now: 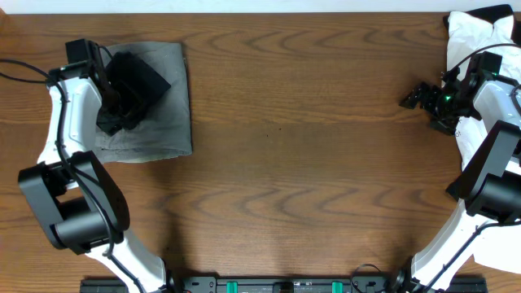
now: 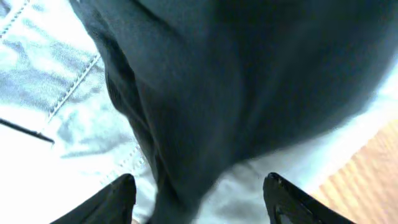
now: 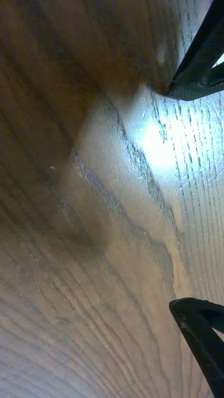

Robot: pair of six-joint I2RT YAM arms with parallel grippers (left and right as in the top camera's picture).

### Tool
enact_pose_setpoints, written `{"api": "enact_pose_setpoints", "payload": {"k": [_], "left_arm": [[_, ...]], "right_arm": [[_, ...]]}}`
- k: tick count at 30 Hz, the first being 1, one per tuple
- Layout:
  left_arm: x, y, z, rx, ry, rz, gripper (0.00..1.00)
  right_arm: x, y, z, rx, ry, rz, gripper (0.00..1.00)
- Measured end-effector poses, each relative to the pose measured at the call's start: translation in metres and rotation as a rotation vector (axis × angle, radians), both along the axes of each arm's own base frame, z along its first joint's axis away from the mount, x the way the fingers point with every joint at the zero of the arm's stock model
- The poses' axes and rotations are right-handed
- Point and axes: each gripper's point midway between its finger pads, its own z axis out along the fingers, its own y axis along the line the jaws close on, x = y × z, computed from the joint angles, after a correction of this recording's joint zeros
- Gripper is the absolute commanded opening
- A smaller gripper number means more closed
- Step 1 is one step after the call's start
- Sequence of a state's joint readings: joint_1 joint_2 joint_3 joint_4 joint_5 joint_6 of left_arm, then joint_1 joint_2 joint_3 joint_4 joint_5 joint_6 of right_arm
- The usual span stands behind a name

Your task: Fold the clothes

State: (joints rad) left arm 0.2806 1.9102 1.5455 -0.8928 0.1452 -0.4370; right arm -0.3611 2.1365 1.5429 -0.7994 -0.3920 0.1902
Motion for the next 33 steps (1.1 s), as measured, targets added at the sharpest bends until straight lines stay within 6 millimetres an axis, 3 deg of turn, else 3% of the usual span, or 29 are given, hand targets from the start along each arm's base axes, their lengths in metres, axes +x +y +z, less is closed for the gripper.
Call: {"api": "enact_pose_setpoints", "payload": {"k": [2, 5, 6, 7, 10, 12, 16, 20, 25, 29, 33], "left_arm": [[0.003, -0.004, 0.017, -0.012, -0.048, -0.009, 0.63], [0.009, -0.008, 0.056, -0.007, -0.163, -0.026, 0.45], [0.01, -0.008, 0.073, 0.003, -0.21, -0.033, 0.33], [0.011, -0.009, 0.089, 0.014, -0.257, -0.04, 0.27], [0.016, -0.01, 0.13, 0.054, -0.38, -0.083, 0.11], [0.023, -0.008, 0.142, 0.081, -0.43, -0.103, 0.06], [0.04, 0.0, 0.127, 0.107, -0.43, -0.125, 0.06], [0.055, 0.014, 0.083, 0.1, -0.363, -0.117, 0.06], [0.055, 0.045, 0.036, 0.084, -0.282, -0.058, 0.06], [0.05, 0.079, 0.022, 0.091, -0.272, 0.011, 0.06], [0.044, 0.102, 0.012, 0.096, -0.259, 0.055, 0.06]], "right_arm": [[0.0, 0.0, 0.0, 0.0, 0.0, 0.0, 0.99], [0.0, 0.0, 0.0, 0.0, 0.0, 0.0, 0.99], [0.0, 0.0, 0.0, 0.0, 0.0, 0.0, 0.99], [0.0, 0.0, 0.0, 0.0, 0.0, 0.0, 0.99], [0.0, 0.0, 0.0, 0.0, 0.0, 0.0, 0.99], [0.0, 0.0, 0.0, 0.0, 0.0, 0.0, 0.99], [0.0, 0.0, 0.0, 0.0, 0.0, 0.0, 0.99], [0.0, 0.0, 0.0, 0.0, 0.0, 0.0, 0.99], [0.0, 0.0, 0.0, 0.0, 0.0, 0.0, 0.99], [0.0, 0.0, 0.0, 0.0, 0.0, 0.0, 0.99], [0.0, 0.0, 0.0, 0.0, 0.0, 0.0, 0.99]]}}
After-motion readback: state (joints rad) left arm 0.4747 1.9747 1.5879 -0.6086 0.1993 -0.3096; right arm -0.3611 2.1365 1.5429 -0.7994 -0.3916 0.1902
